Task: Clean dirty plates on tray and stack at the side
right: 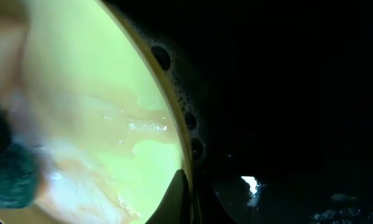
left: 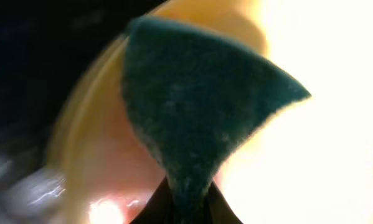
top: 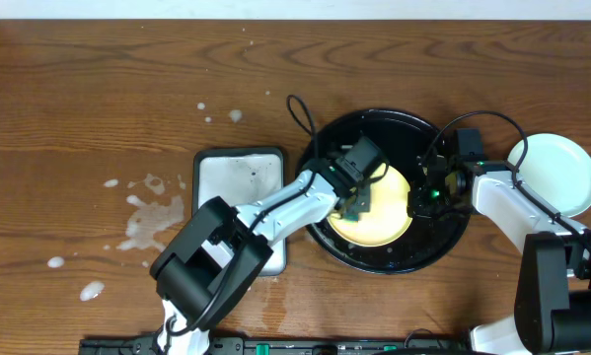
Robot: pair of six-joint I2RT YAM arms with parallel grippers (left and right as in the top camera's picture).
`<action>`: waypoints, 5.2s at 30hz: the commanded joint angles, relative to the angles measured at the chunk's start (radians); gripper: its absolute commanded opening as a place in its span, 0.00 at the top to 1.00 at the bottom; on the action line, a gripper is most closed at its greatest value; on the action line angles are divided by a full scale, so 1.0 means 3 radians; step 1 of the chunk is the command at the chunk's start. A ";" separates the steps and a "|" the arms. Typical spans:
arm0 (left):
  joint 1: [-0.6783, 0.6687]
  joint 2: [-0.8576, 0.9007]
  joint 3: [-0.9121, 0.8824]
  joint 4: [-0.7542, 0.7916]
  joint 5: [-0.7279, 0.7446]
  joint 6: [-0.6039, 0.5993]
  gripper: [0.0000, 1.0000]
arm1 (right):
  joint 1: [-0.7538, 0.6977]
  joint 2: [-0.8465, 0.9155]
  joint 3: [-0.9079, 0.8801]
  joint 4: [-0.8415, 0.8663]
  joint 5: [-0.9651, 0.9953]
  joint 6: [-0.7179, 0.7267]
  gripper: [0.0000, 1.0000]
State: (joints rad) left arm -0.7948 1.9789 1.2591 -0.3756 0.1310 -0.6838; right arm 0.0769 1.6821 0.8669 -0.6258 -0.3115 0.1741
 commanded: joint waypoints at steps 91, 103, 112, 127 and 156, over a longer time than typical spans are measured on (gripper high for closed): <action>0.1418 -0.1751 -0.0690 -0.1709 -0.0112 0.0610 0.61 | 0.0413 -0.0966 0.0018 0.0083 0.1049 -0.0011 0.99; 0.1418 -0.2693 -0.0690 -0.1891 -0.0074 0.0609 0.21 | 0.1389 -0.1823 0.0018 0.0027 0.3159 0.0031 0.99; 0.1418 -0.2705 -0.0693 -0.1873 -0.0074 0.0608 0.15 | 0.2486 -0.1854 0.0018 -0.0038 0.4607 -0.0347 0.99; 0.1418 -0.2700 -0.0693 -0.1873 -0.0074 0.0608 0.14 | 0.3391 -0.1855 0.0018 -0.0033 0.5477 -0.0725 0.99; 0.1418 -0.2700 -0.0693 -0.1873 -0.0074 0.0608 0.14 | 0.3037 -0.1854 0.0018 -0.0135 0.4429 -0.0135 0.99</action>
State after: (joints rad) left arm -0.3737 1.1660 1.0374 -0.9356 0.1062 -0.5037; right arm 1.0431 1.1320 0.8680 -0.6514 1.1809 0.0097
